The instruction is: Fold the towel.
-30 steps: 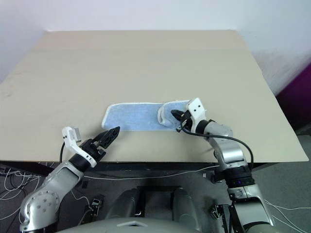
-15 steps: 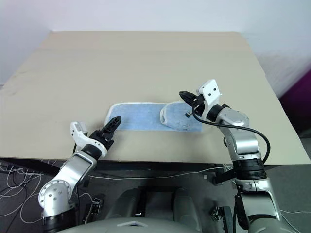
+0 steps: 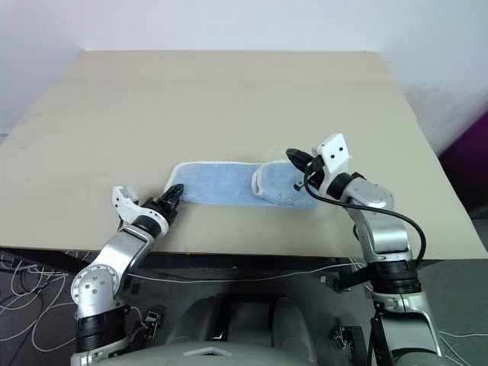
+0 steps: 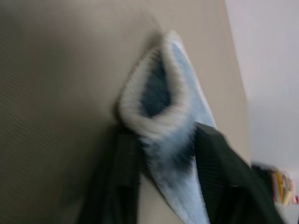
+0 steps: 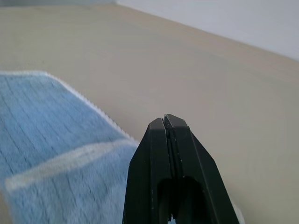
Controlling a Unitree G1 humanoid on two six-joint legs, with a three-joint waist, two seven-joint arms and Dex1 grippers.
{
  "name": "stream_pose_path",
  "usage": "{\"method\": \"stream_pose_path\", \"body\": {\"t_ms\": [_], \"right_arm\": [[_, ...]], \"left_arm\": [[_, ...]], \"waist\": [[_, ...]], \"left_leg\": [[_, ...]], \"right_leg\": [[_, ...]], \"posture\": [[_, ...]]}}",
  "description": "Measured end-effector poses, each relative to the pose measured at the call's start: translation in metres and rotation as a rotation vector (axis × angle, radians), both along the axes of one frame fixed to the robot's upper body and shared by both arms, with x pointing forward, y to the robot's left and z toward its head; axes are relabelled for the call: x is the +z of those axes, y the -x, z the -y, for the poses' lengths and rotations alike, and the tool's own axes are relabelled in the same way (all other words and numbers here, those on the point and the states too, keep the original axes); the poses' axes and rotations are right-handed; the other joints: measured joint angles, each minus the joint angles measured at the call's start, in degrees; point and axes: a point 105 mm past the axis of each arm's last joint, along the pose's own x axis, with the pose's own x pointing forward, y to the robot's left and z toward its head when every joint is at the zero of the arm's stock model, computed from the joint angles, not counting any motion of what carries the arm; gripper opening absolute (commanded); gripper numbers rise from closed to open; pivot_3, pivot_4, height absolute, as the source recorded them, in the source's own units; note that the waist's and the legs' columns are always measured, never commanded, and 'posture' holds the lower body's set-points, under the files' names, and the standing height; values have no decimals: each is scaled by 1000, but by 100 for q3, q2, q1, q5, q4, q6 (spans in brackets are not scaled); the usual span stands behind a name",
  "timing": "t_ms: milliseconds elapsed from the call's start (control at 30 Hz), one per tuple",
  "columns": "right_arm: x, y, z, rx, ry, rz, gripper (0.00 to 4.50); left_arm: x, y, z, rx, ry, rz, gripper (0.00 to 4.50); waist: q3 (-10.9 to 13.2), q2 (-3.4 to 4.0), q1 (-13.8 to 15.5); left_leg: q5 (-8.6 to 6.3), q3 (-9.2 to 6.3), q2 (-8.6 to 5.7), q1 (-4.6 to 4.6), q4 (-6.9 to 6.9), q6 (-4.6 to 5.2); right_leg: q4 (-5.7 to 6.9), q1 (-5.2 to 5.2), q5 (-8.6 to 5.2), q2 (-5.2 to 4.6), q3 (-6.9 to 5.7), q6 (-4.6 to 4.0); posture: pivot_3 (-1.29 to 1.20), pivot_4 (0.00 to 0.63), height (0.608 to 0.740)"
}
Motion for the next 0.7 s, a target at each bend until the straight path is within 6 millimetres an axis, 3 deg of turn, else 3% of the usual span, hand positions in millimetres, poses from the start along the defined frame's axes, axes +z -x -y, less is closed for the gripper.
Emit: {"method": "stream_pose_path", "body": {"t_ms": [67,400,633,700], "right_arm": [[-2,1,1,-5,0,-6,0],[-8,2,4,-21,7,-10,0],[-6,2,7,-38,4,0,0],[-7,1,8,-41,4,-3,0]], "left_arm": [[3,-1,-1,6,4,12,27],[18,-8,-26,122,36,76,27],[49,-5,-100,244,-98,201,27],[60,-5,-112,242,-145,240,27]], "waist": [[0,0,-1],[5,-7,-3],[9,-8,-28],[10,-11,-15]], "left_leg": [[0,0,2,1,-2,0],[0,1,5,1,-4,0],[0,1,9,-1,-9,0],[0,1,7,-2,-8,0]], "right_leg": [[0,0,0,2,0,0],[-5,0,0,4,1,0],[-5,-5,-1,6,0,-1],[-6,-4,-1,4,-1,-1]], "posture": [[0,150,740],[0,150,740],[0,150,740],[0,150,740]]}}
